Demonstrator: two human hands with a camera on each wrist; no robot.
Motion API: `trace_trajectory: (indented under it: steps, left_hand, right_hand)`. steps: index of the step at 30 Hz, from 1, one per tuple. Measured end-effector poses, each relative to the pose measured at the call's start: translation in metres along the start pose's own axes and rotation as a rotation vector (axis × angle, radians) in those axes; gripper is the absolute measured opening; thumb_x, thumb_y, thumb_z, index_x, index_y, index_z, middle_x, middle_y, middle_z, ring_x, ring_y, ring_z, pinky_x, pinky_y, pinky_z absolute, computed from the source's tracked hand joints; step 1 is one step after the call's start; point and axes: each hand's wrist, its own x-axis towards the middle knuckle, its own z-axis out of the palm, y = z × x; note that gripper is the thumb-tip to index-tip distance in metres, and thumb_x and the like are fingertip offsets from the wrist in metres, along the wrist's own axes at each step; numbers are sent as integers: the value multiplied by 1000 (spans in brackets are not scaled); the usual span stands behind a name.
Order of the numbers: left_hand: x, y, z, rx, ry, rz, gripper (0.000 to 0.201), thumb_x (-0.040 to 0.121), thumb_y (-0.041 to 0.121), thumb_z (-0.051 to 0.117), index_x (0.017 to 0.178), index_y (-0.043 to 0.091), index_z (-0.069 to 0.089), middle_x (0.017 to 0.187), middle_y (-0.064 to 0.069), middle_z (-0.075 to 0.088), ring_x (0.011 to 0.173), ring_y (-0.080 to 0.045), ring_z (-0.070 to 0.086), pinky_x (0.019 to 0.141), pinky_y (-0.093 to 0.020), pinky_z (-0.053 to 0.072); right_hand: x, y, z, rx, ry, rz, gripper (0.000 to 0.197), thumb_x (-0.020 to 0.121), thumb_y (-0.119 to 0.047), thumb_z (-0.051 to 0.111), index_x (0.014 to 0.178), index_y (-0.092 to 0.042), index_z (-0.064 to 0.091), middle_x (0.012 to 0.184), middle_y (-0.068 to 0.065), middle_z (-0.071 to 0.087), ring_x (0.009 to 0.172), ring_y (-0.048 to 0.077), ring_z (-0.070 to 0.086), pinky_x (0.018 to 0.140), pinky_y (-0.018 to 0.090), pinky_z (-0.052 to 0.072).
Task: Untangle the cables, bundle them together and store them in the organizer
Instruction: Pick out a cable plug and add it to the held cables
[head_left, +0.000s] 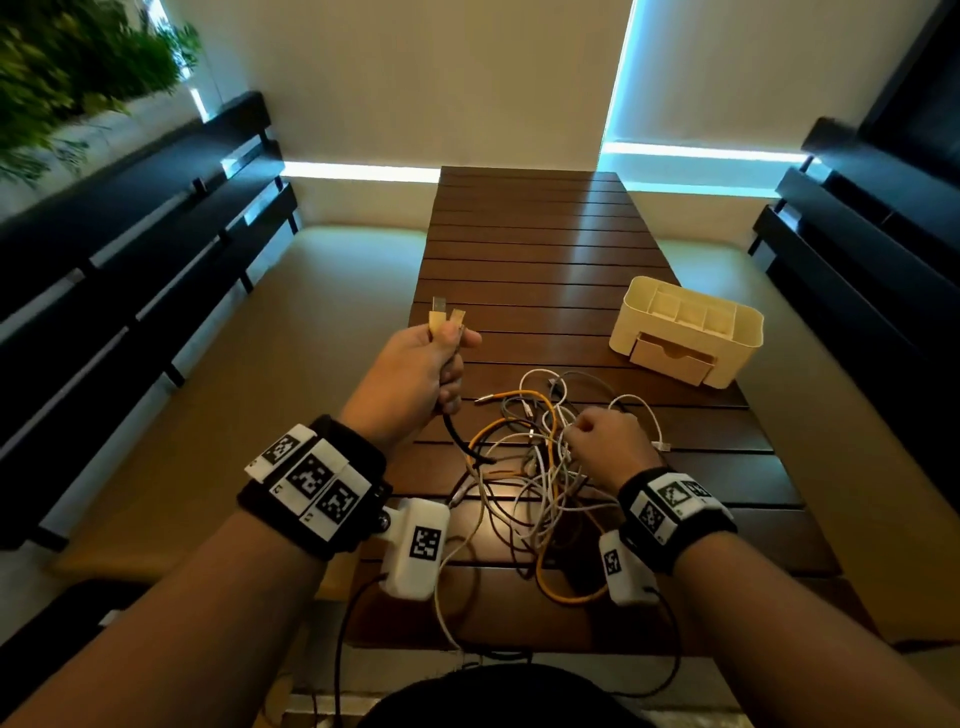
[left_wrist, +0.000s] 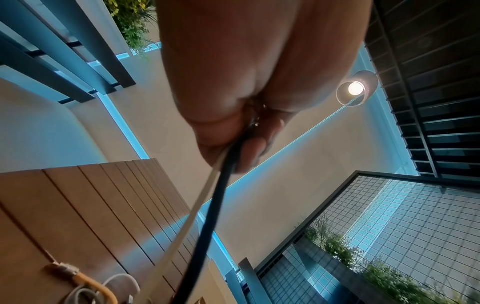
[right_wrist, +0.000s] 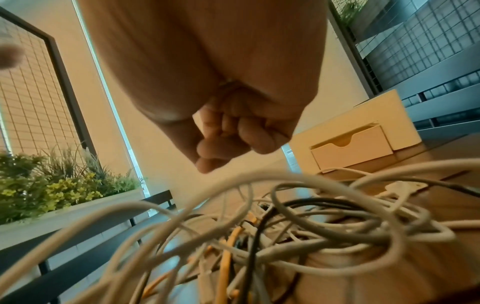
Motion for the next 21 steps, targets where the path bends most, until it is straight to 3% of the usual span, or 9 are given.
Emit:
trace_trajectory:
  steps: [3,5,7,9,12,14,16,18,21]
  left_hand:
    - [2,0,0,21,-26,-8,34,108,28,34,108,2,56,54,6,31,45,-8,29,47,-24,30]
    - [3,1,-2,35,-42,-13,34,108,28,34,106,3,57,54,6,31,45,-8,29,47,-23,30]
    - [5,2,-4,46,-56,-13,34,108,28,33,105,4,57,54,7,32,45,-9,29,47,-23,31]
    - [6,3,-5,56,-65,-13,34,109,27,33,105,4,58,54,7,33,45,-9,30,47,-23,31]
    - [5,4,-6,69,-74,-12,34,109,27,32,106,4,57,55,5,32,45,-9,29,47,-23,30]
    - [5,3,-7,62,-78,-17,34,109,27,32,105,4,57,56,4,31,46,-9,28,47,-24,29]
    - [6,3,-9,55,-80,-19,34,109,27,32,105,4,58,56,4,31,46,-9,28,48,-24,29]
    - [7,2,-10,55,-79,-19,34,109,26,32,104,4,58,56,5,32,46,-9,28,47,-23,29]
    - [7,1,-12,51,-82,-15,34,109,26,32,104,5,58,55,5,32,46,-10,28,47,-23,29]
  right_hand:
    - [7,-12,2,167,12,-63,9,91,-28,63,82,-28,66,85,-5,68,80,14,64,73,33,55]
    - [11,-17,6,186,-46,-100,3,91,-27,66,93,-29,68,93,-8,67,81,9,62,66,23,49]
    - [14,-18,12,119,-150,-90,23,93,-28,66,115,-27,66,106,-4,65,83,6,61,63,18,46]
    - [17,-18,18,9,-253,-55,32,95,-30,62,127,-25,63,117,0,64,89,11,65,71,24,53]
    - [18,-19,19,-109,-318,-27,27,99,-32,53,111,-17,72,108,2,66,89,16,65,79,31,56]
    - [20,-20,18,-130,-223,-59,29,98,-28,49,99,-11,72,100,5,67,88,20,63,76,33,53]
    - [21,-22,19,-35,-104,-74,24,96,-27,52,90,-14,71,92,4,67,79,17,63,66,30,51]
    - [24,-21,24,1,-132,-73,15,94,-30,59,91,-20,70,95,-1,65,78,9,60,60,23,45]
    - [28,-14,32,-156,-310,-71,18,87,-32,72,101,-21,70,113,-2,50,93,11,55,69,22,49]
